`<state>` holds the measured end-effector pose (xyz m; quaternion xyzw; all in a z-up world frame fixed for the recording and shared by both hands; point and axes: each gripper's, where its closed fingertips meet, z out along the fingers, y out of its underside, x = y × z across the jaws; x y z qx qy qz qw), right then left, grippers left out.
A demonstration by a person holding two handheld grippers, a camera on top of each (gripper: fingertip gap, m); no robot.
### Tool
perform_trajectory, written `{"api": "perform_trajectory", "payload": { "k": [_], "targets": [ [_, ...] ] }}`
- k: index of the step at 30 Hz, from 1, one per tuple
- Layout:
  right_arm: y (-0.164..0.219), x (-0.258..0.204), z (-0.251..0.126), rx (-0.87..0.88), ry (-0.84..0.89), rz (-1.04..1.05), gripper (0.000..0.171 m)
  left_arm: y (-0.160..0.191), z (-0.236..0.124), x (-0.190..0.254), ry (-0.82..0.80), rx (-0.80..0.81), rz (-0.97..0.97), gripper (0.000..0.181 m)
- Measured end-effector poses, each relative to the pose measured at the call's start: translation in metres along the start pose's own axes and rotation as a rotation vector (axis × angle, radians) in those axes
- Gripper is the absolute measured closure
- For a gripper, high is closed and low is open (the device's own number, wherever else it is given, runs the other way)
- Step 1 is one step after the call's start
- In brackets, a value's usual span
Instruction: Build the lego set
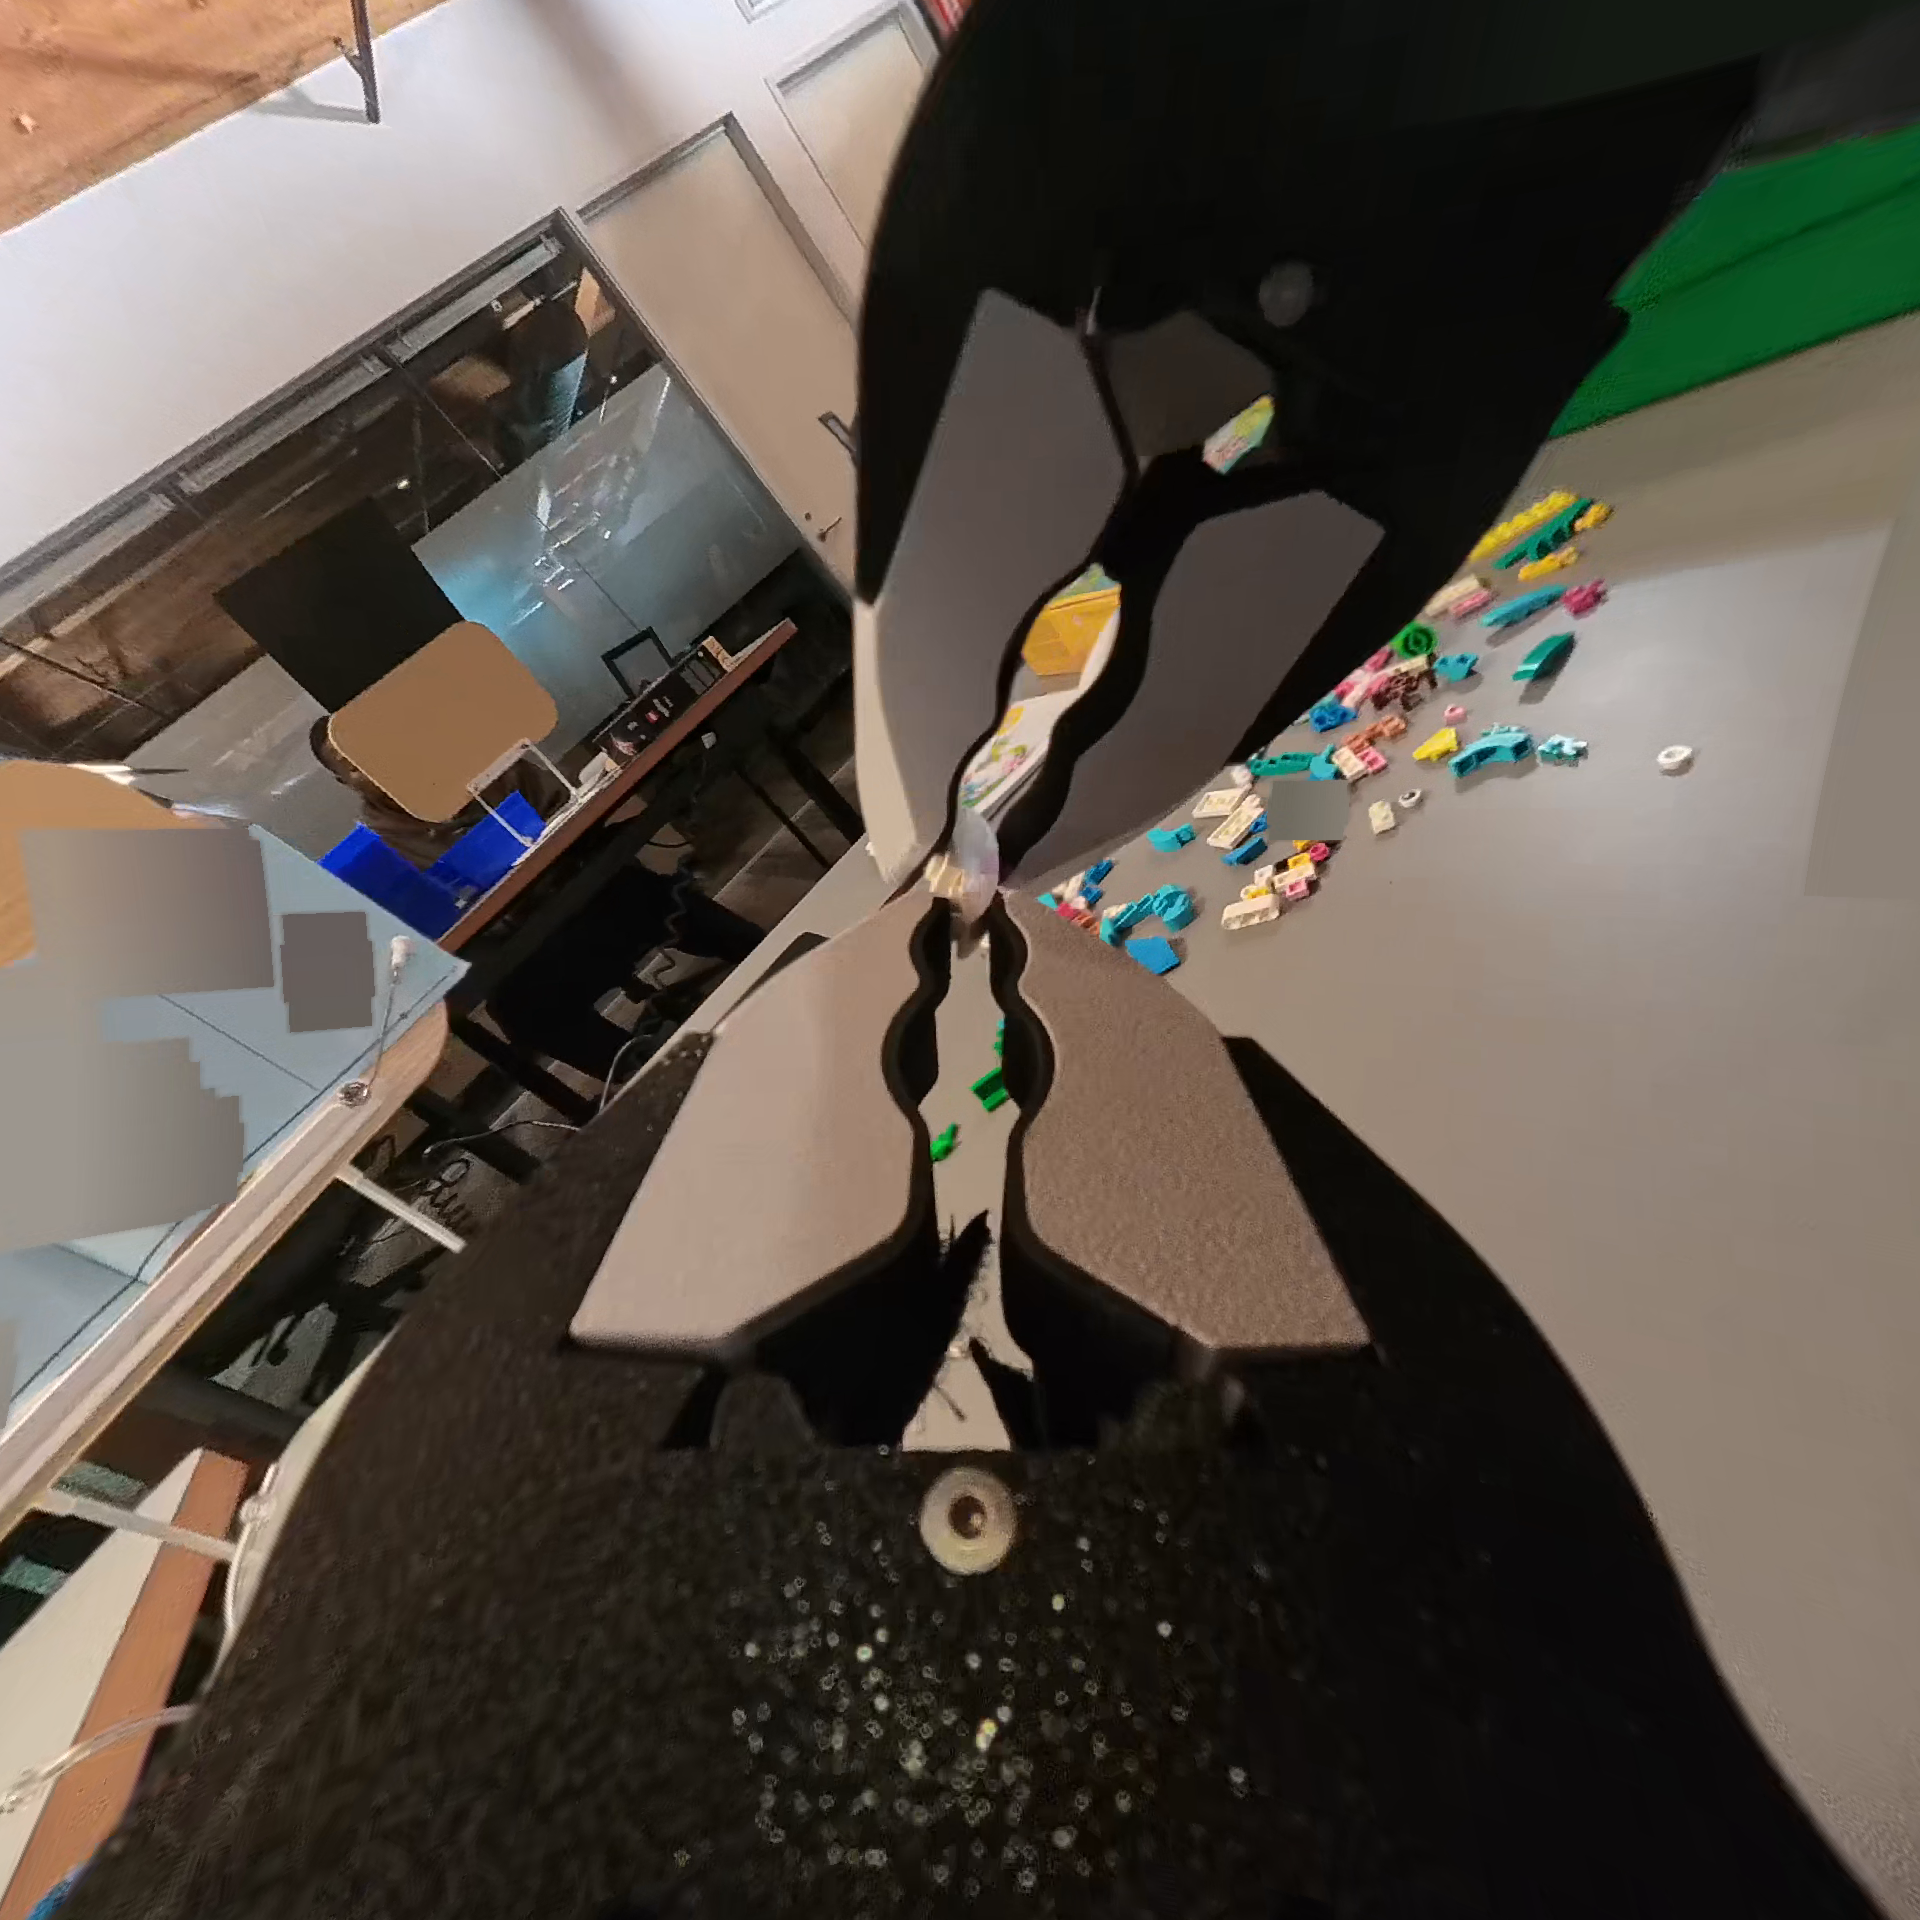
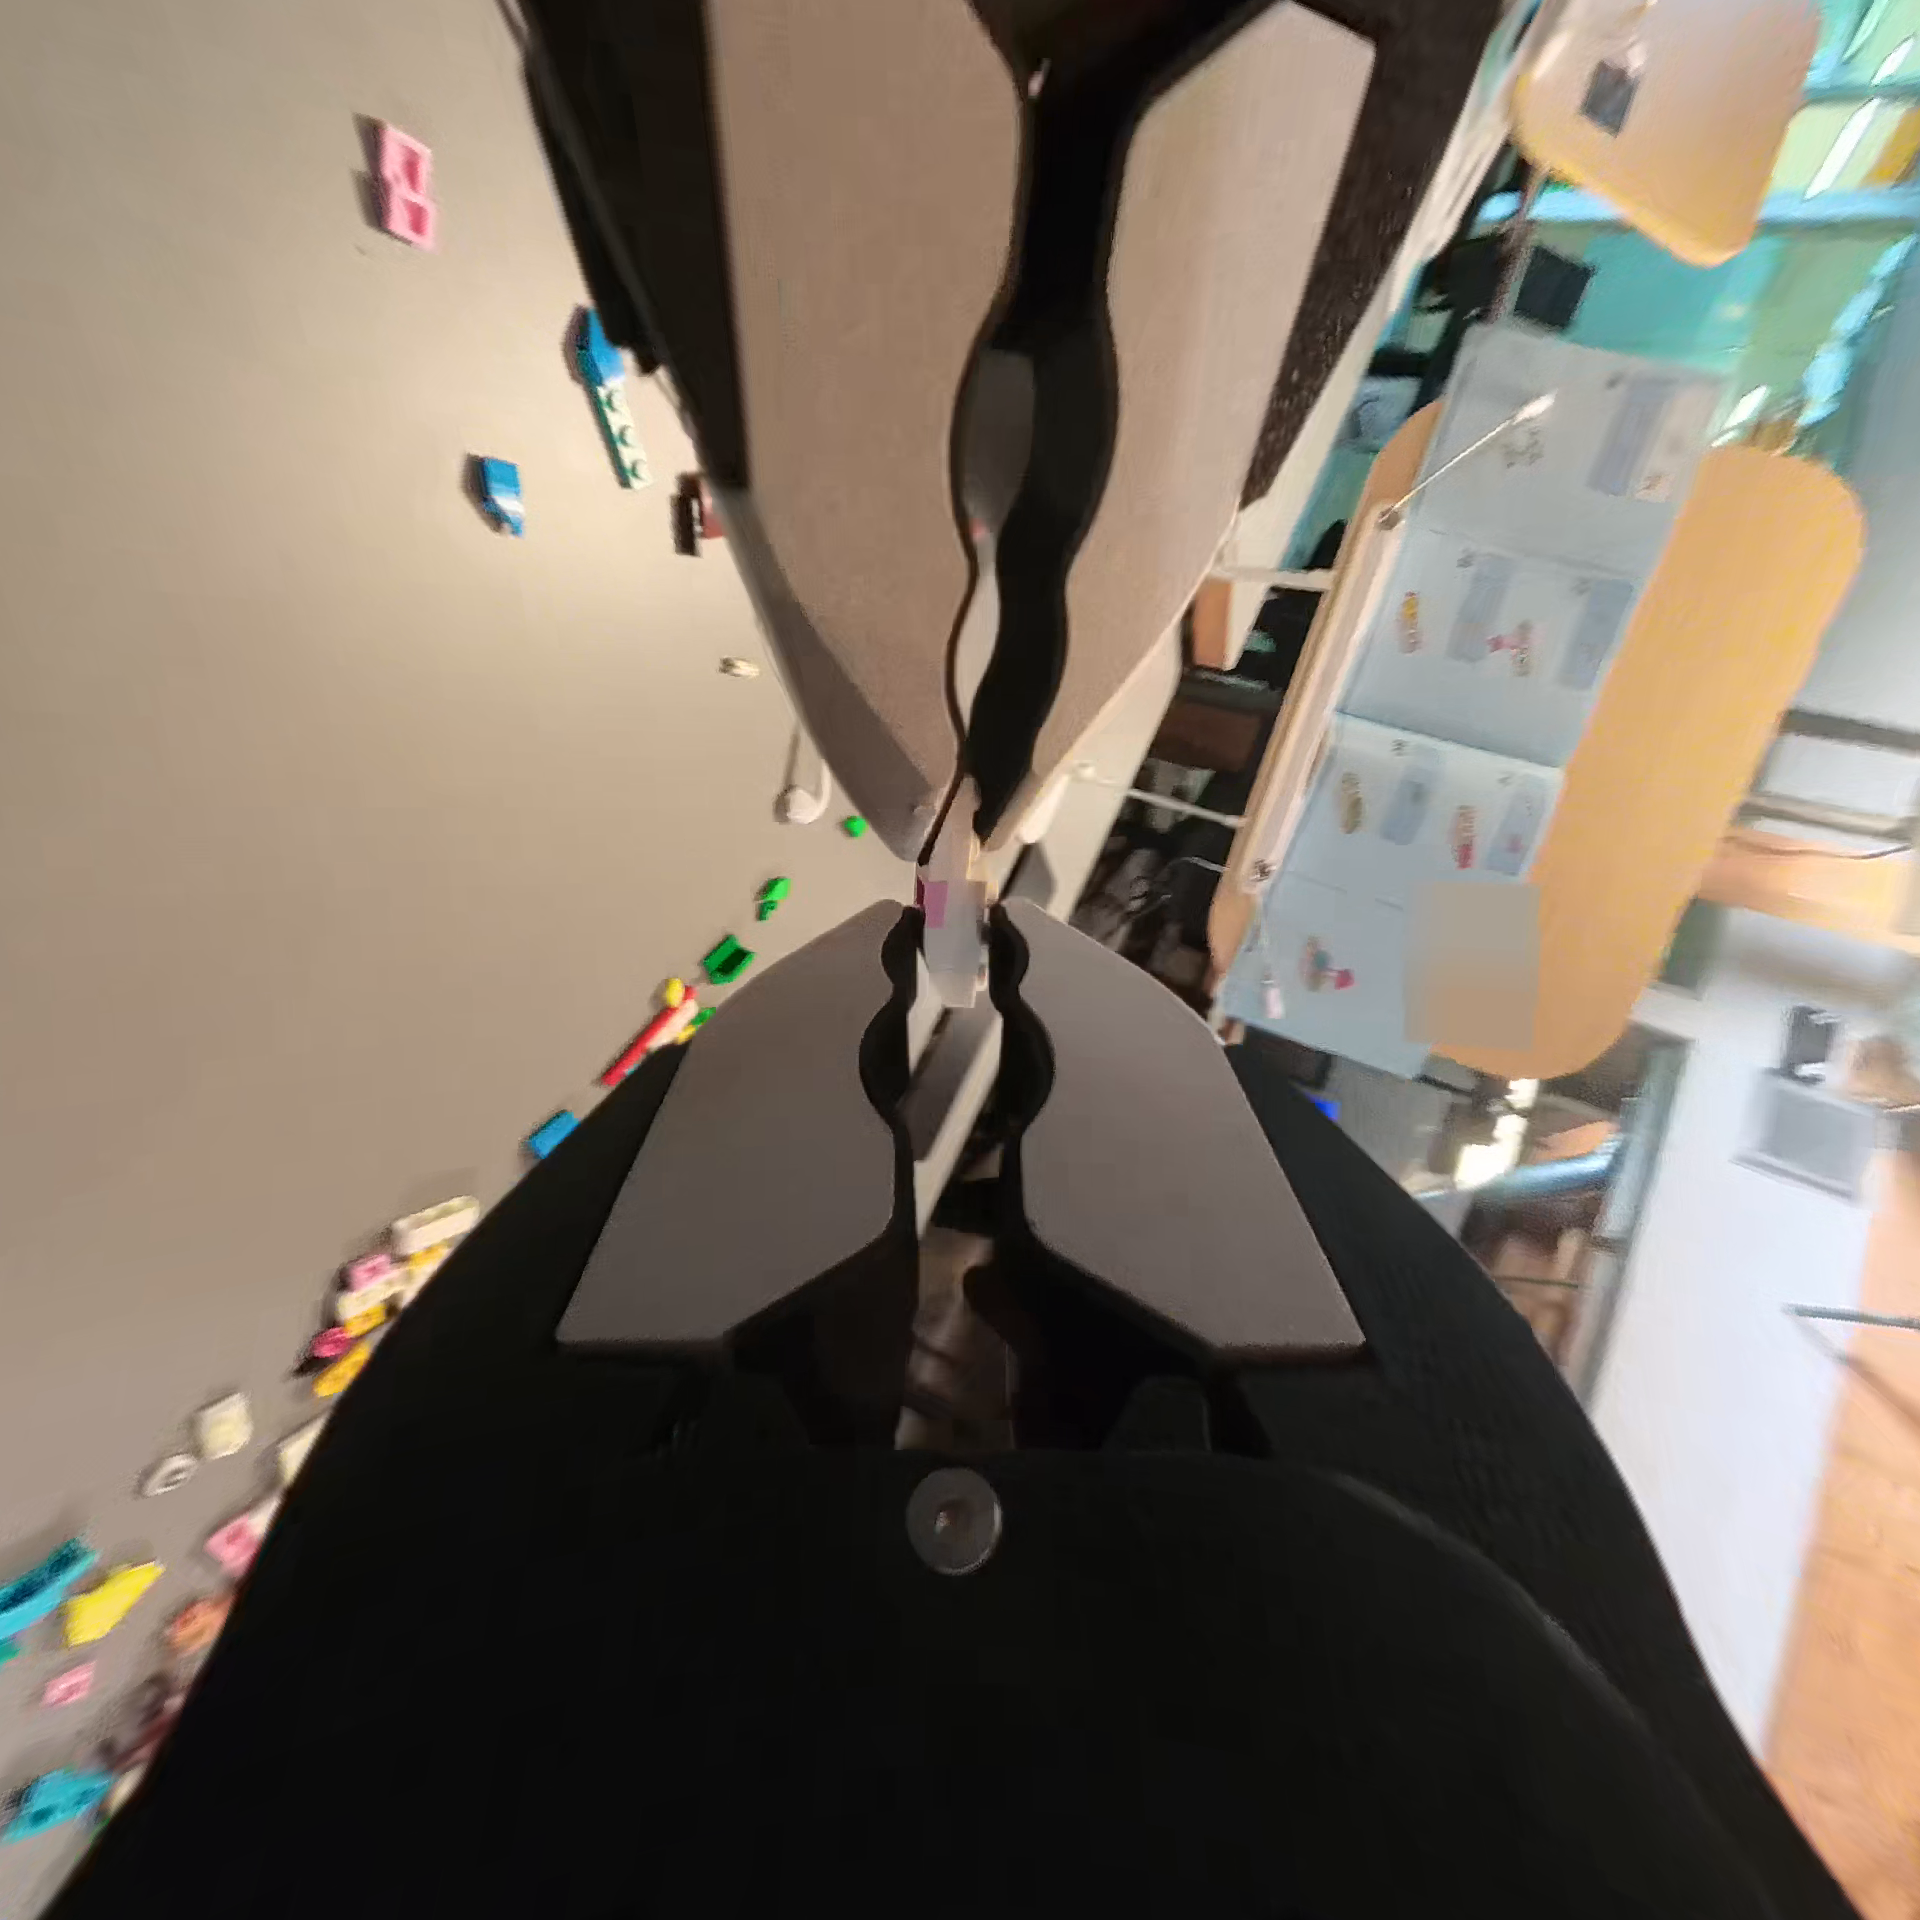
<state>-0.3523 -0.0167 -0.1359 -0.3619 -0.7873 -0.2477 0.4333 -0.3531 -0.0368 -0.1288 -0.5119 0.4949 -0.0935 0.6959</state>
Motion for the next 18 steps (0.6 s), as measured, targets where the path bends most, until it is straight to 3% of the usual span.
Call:
{"api": "perform_trajectory", "payload": {
  "k": [7, 12, 18],
  "targets": [
    [0.004, -0.008, -0.001, -0.032, -0.09, 0.014, 0.16, 0.001, 0.003, 0.006, 0.01, -0.011, 0.055, 0.174],
    [0.002, -0.018, -0.007, 0.087, -0.236, 0.175, 0.159, -0.004, 0.004, 0.014, 0.062, 0.044, 0.031, 0.174],
    [-0.006, -0.012, -0.019, 0.216, -0.264, 0.341, 0.158, -0.015, -0.001, 0.014, 0.095, 0.137, -0.054, 0.174]
  ]
}}
